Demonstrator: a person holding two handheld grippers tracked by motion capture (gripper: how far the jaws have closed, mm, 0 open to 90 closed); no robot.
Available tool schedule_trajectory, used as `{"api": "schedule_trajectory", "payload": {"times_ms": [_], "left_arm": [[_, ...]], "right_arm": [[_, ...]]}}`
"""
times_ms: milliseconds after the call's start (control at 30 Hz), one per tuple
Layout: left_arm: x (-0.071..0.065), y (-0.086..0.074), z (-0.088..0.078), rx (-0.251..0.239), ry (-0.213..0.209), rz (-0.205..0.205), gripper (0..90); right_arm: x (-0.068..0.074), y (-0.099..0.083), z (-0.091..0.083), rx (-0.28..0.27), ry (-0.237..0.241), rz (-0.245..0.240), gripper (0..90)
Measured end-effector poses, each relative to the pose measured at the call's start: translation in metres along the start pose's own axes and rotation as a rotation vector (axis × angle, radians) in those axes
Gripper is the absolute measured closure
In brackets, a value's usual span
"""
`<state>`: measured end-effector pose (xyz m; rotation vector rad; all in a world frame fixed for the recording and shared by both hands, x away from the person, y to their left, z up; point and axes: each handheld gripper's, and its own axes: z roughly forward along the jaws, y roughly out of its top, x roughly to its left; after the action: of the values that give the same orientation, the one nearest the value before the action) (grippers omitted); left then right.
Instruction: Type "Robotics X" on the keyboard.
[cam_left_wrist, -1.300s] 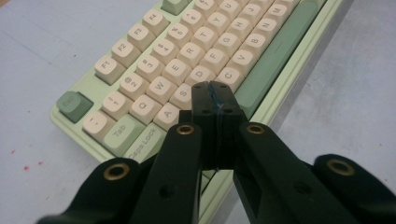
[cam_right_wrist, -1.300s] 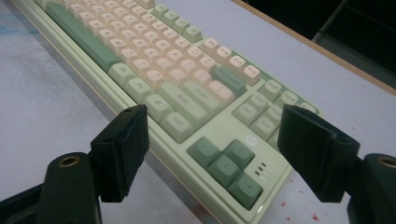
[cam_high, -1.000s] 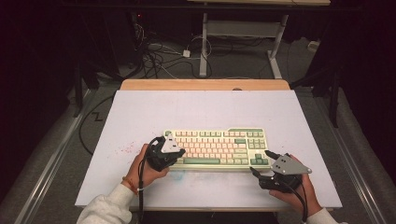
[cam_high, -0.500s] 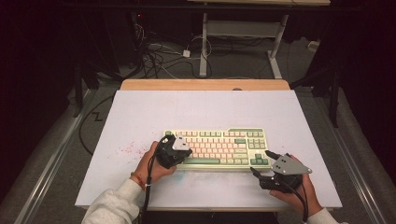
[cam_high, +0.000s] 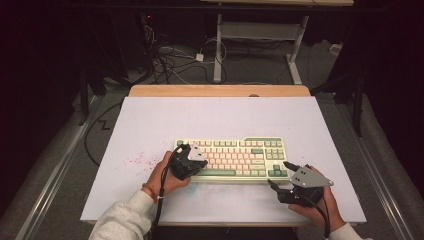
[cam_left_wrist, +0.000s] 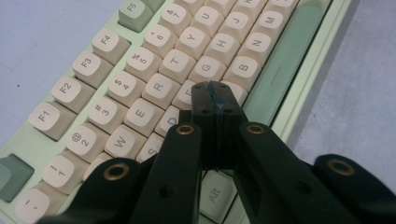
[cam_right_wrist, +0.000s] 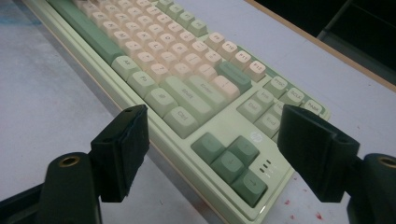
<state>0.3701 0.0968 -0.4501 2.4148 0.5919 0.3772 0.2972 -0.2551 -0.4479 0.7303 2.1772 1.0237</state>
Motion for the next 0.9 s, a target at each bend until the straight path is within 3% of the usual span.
{"api": "schedule_trajectory", "payload": {"times_ms": [433, 900], "left_arm": [[-0.0021, 0.001, 0.0028, 0.024, 0.01, 0.013, 87.5], [-0.0028, 0.0026, -0.003, -0.002, 0.034, 0.021, 85.5]], "right_arm": [[0.0014, -0.0006, 0.0021, 0.02, 0.003, -0.011, 25.2], [0.0014, -0.0005, 0.0021, 0.017, 0.005, -0.006, 25.4]]}}
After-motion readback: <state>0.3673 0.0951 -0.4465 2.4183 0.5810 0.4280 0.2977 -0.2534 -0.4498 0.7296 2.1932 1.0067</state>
